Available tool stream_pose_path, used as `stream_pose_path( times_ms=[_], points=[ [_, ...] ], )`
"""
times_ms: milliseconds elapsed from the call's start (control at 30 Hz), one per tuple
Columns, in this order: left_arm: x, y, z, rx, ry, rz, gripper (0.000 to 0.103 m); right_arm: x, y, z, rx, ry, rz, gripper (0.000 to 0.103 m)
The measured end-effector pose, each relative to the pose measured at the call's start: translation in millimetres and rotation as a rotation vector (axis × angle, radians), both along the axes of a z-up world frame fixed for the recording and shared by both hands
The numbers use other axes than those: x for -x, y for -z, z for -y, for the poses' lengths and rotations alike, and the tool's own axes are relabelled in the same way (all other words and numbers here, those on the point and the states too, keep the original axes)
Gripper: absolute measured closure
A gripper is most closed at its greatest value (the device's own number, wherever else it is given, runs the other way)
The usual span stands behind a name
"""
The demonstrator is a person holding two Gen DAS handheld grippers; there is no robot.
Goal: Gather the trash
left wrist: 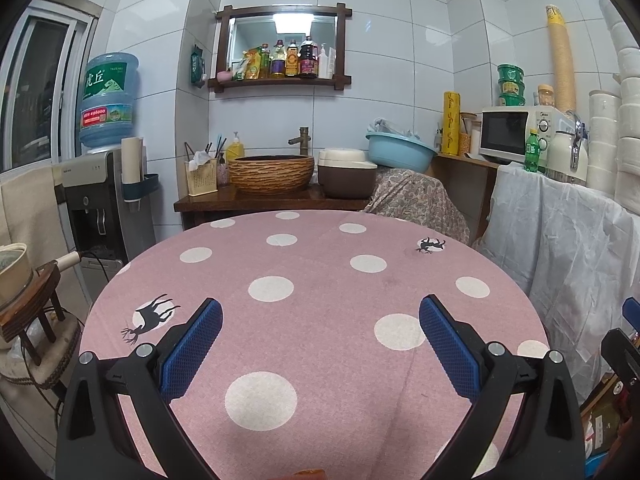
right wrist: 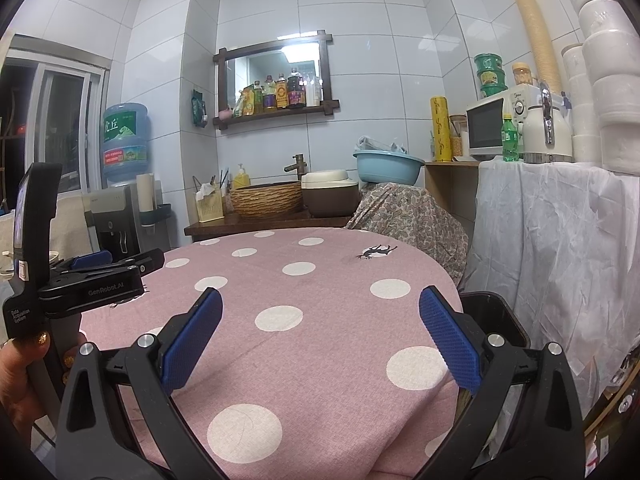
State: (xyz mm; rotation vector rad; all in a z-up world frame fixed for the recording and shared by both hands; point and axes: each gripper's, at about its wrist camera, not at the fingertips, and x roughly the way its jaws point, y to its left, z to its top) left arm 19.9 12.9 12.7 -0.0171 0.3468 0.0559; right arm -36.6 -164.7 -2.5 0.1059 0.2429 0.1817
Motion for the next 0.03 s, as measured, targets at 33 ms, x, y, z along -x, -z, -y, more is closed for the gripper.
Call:
stream_pose_path(
  times_ms=[33],
  points=[
    [0.1,0.0,0.0,-0.002,0.000,0.001,0.005,-0.4,0.3,-0.1,0.001,0.001,-0.001,0.006]
  ],
)
